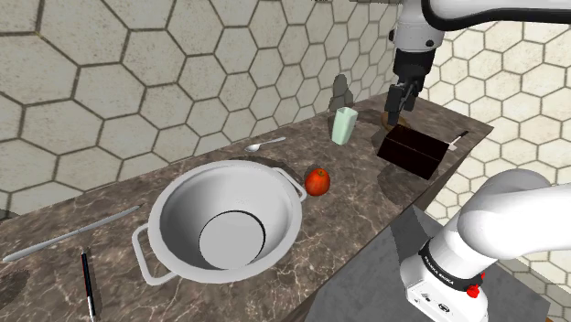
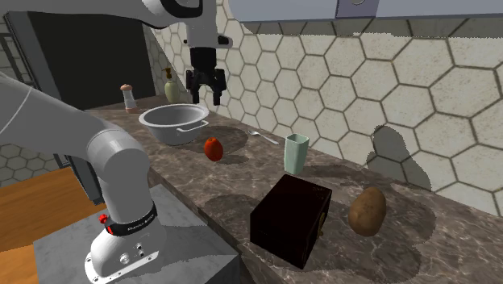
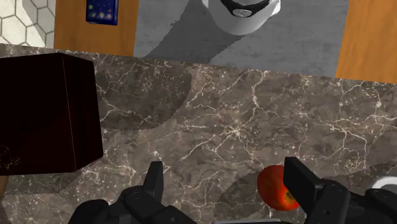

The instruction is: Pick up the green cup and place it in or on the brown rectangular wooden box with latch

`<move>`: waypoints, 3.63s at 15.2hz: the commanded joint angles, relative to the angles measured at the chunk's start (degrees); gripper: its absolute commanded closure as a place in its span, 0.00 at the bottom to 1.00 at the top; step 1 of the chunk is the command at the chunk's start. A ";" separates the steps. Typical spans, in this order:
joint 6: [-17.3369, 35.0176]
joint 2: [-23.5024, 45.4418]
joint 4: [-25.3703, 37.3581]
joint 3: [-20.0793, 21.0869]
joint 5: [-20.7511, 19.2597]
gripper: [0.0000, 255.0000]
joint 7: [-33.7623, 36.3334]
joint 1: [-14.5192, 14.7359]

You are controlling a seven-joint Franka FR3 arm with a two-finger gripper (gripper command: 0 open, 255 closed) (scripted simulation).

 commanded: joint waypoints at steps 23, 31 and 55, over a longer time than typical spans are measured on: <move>28.28 43.21 20.02 -12.22 1.98 0.00 -13.40 -4.63; 33.13 49.67 21.95 -12.83 3.80 0.00 -15.36 -5.40; 32.12 49.12 22.41 -12.85 3.71 1.00 -15.38 -5.41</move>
